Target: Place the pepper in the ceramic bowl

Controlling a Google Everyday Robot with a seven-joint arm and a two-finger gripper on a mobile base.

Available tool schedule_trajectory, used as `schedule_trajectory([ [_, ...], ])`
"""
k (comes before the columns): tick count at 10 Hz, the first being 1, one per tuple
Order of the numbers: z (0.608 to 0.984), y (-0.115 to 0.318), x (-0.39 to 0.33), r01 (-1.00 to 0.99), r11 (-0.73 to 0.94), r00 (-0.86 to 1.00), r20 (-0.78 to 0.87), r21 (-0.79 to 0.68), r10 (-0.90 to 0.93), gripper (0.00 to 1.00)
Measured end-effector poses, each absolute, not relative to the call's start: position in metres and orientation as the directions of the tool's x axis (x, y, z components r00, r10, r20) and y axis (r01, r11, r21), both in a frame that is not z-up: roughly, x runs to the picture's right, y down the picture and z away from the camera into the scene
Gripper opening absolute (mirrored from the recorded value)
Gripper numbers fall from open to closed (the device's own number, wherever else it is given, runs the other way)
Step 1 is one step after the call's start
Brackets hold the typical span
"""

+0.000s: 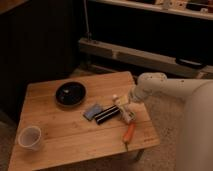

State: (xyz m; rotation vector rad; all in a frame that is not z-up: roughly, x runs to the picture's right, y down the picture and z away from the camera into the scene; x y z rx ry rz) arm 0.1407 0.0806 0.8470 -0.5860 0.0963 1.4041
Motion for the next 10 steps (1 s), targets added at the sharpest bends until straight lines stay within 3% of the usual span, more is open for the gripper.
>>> schedule_trajectory([
  [10, 0.839, 0.087, 0.166, -0.938, 0.020, 0.154, -0.363, -0.347, 0.919, 0.80],
])
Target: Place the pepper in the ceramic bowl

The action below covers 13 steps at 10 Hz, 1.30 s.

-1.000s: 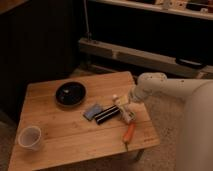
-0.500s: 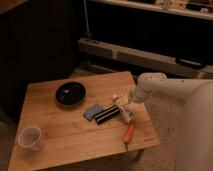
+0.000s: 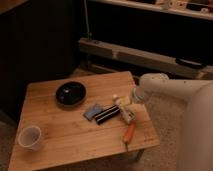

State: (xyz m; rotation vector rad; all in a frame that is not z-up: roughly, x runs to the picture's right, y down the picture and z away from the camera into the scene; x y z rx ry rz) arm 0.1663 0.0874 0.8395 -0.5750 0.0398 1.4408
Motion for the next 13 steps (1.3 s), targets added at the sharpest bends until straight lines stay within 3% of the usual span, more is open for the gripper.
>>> schedule_trajectory([
  [5, 0.838, 0.085, 0.164, -0.934, 0.028, 0.161, -0.349, -0.355, 0.923, 0.80],
  [9, 0.837, 0.057, 0.131, -0.971, 0.104, 0.179, -0.359, -0.217, 0.916, 0.80],
  [13, 0.823, 0.051, 0.138, -0.989, 0.080, 0.123, -0.404, -0.121, 0.907, 0.80],
])
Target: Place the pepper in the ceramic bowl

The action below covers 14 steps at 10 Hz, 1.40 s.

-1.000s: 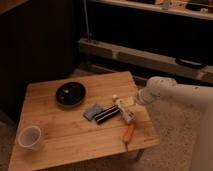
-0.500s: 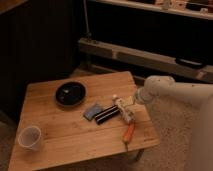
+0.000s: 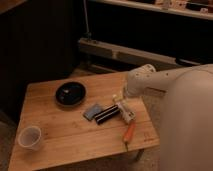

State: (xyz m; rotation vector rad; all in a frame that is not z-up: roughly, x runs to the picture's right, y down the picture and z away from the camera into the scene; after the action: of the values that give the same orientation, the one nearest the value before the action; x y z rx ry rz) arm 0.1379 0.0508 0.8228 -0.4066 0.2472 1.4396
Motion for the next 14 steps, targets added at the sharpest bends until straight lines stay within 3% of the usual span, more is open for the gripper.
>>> schedule_trajectory([
  [4, 0.776, 0.068, 0.197, -0.997, 0.005, 0.034, -0.411, -0.071, 0.911, 0.80],
  [8, 0.740, 0.104, 0.190, -0.991, -0.035, 0.029, -0.450, -0.133, 0.893, 0.80],
  [12, 0.727, 0.164, 0.168, -0.985, -0.029, 0.069, -0.543, -0.171, 0.837, 0.80],
  [14, 0.741, 0.187, 0.170, -0.979, -0.058, 0.067, -0.576, -0.195, 0.815, 0.80],
])
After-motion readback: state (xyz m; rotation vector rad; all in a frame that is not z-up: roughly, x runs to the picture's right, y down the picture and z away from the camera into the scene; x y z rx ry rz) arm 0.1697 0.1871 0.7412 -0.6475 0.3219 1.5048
